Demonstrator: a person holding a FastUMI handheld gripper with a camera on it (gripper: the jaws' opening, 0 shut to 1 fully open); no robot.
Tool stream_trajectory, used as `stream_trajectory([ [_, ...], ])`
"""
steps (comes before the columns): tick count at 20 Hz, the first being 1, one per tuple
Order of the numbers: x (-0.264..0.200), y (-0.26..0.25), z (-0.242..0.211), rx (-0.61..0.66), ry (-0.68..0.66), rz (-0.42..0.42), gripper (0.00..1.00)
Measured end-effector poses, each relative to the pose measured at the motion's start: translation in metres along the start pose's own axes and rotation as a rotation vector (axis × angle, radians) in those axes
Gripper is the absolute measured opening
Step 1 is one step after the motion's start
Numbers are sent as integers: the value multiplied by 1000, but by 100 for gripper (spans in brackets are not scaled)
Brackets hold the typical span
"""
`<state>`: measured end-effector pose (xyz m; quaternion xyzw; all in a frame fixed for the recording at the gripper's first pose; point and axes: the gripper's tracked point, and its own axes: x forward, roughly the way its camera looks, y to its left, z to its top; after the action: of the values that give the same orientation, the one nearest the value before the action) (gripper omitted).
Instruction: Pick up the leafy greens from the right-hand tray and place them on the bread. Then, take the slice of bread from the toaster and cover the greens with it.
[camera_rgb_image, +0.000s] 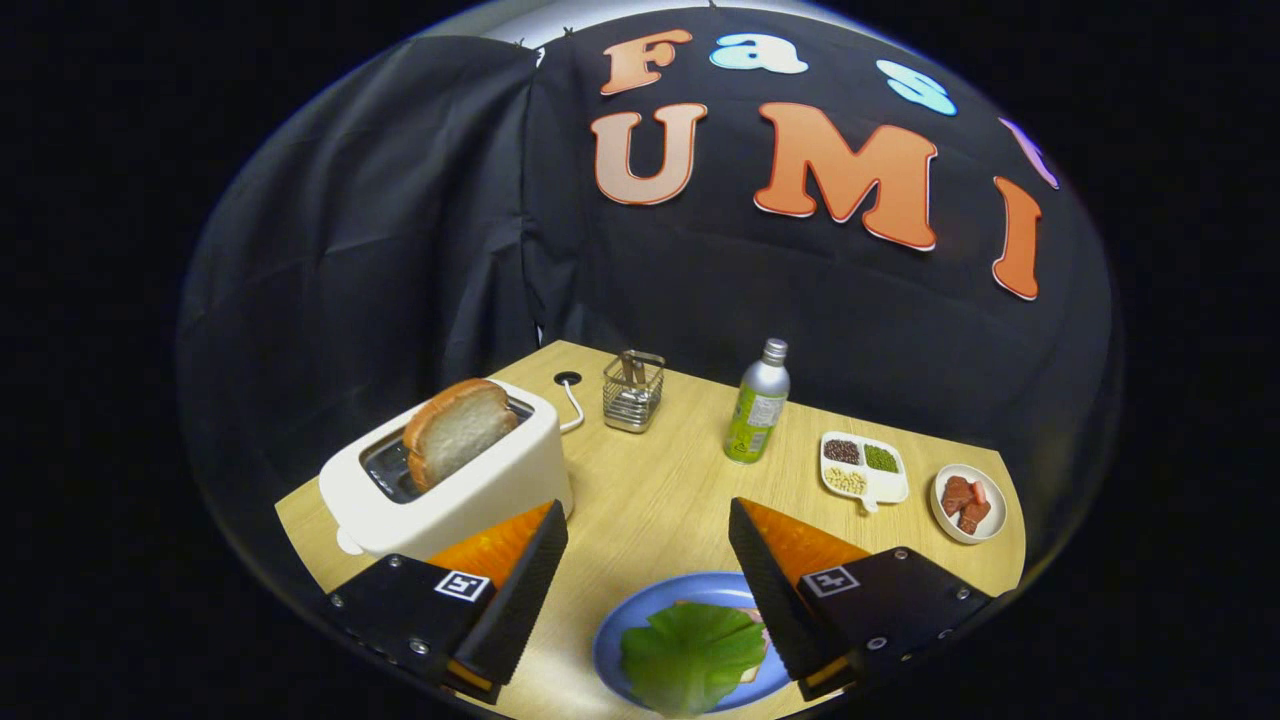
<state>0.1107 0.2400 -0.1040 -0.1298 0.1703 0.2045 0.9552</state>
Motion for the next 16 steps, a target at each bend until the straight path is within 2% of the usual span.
stream_trajectory([
  [10,6,84,56,32,-76,91,97],
  [16,19,122,52,-21,-41,117,97],
])
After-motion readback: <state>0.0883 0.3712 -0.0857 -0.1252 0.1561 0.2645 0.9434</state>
